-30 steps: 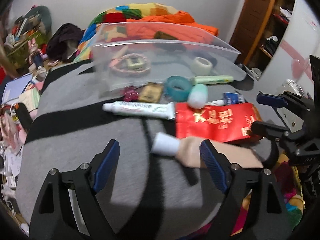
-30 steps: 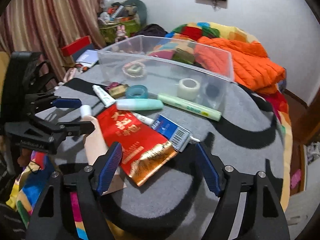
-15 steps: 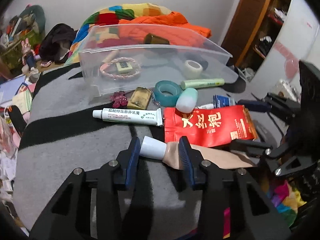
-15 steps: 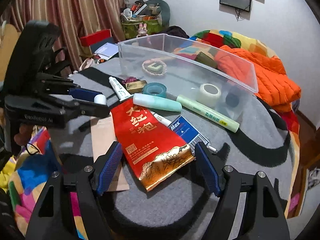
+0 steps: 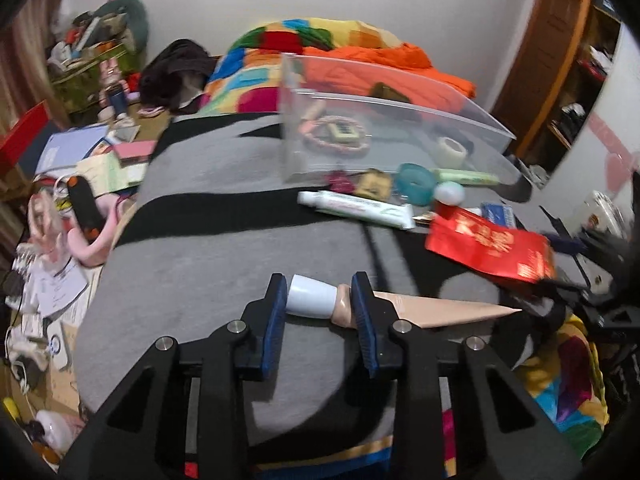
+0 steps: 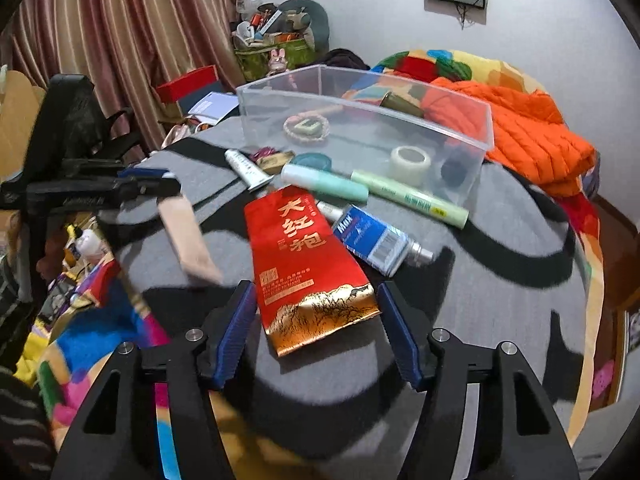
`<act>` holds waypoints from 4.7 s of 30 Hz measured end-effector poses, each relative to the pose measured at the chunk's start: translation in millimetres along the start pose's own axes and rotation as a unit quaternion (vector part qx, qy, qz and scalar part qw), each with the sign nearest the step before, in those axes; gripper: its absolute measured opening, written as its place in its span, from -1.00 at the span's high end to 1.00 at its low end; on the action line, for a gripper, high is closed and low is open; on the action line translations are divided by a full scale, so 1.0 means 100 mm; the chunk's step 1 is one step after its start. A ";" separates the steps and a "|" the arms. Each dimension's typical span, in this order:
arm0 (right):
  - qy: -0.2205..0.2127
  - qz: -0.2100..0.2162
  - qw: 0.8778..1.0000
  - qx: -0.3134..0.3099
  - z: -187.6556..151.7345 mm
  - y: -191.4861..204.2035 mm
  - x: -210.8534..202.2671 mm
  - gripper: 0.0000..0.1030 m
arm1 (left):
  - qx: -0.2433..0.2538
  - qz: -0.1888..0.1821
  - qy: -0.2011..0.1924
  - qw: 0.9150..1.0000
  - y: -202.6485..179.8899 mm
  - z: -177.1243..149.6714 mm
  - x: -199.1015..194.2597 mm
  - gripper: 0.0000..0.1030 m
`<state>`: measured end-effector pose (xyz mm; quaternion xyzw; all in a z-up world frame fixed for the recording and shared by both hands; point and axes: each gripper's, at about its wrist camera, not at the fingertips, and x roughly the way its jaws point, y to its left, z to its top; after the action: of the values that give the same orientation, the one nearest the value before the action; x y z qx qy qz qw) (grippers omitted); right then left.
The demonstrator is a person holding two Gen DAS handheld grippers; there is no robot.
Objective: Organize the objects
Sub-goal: 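Grasp the beige white-capped tube with the left tool while the right tool grasps the red tea package, then carry the tube and red package into the box and open both tools, then grasp the white toothpaste tube with the left tool while the right tool grasps the blue Max box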
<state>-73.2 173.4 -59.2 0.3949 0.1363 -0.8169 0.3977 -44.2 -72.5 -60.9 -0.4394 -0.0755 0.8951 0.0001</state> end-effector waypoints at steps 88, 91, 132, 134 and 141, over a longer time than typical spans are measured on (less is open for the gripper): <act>-0.020 -0.087 0.992 0.085 1.39 -0.84 0.60 -0.10 | 0.024 0.012 -0.081 0.996 -0.31 1.33 0.39 -0.04; -0.031 -0.087 0.992 0.083 1.36 -0.81 0.45 -0.12 | 0.034 0.016 -0.094 0.995 -0.33 1.29 0.25 -0.20; 0.010 -0.044 0.999 0.024 0.32 -0.23 0.38 -0.12 | 0.031 0.069 0.034 0.997 -0.05 0.36 0.52 -0.51; 0.015 -0.033 0.999 0.016 0.28 -0.16 0.38 0.04 | 0.038 0.065 0.036 0.997 -0.02 0.33 0.46 -0.39; 0.027 -0.009 1.000 -0.007 0.23 0.00 0.39 0.11 | 0.054 0.050 0.037 0.997 -0.03 0.39 0.49 -0.32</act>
<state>-100.2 140.2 -74.0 0.4126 0.1559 -0.8086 0.3895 -105.1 -71.7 -75.9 -0.4751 -0.0049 0.8797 -0.0182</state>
